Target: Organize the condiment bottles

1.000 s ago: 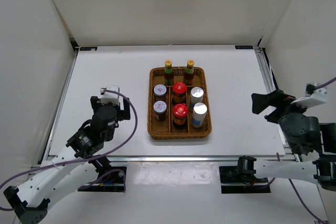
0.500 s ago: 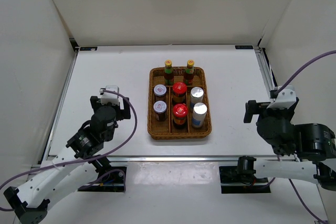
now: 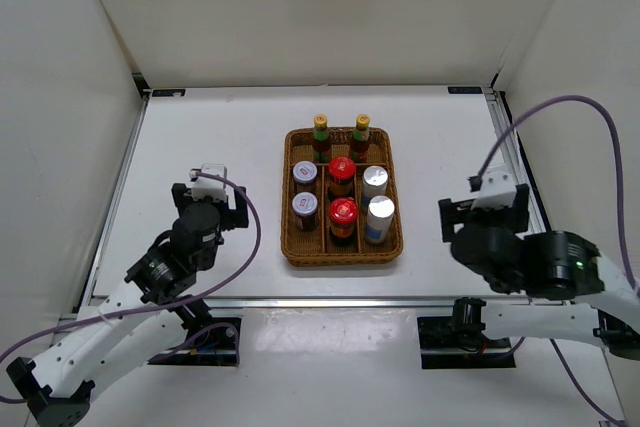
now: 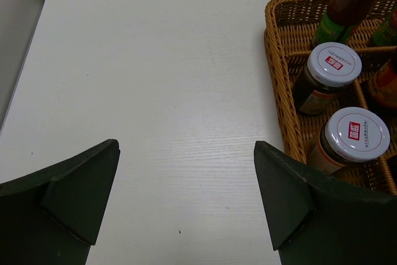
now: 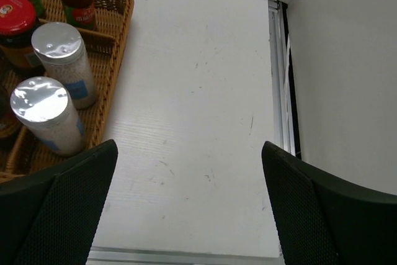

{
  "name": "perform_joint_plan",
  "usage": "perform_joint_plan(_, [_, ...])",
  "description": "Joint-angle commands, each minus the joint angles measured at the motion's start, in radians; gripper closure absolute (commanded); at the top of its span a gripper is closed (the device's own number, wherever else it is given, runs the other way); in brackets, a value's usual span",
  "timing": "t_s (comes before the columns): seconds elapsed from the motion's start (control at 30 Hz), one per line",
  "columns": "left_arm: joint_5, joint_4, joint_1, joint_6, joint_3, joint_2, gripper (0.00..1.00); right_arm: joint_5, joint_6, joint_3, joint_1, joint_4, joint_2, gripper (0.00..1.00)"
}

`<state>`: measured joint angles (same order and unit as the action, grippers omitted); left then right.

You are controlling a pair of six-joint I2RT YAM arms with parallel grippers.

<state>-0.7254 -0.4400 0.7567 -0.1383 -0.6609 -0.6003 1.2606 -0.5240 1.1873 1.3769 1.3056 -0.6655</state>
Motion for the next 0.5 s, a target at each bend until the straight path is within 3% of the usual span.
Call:
perform_joint_plan(0.0, [0.007, 0.015, 0.004, 0.0, 0.003, 0.025, 0.0, 0.055, -0.238, 0.057, 0.007, 0.166, -0.137, 0.0])
perform_joint_plan(0.07, [-0.006, 0.015, 0.004, -0.009, 0.003, 0.025, 0.0, 0.078, -0.324, 0.066, 0.007, 0.264, -0.169, 0.0])
perform_joint_plan(0.47, [-0.016, 0.024, 0.004, -0.009, 0.003, 0.007, 0.0, 0.079, -0.364, 0.075, 0.007, 0.274, -0.077, 0.0])
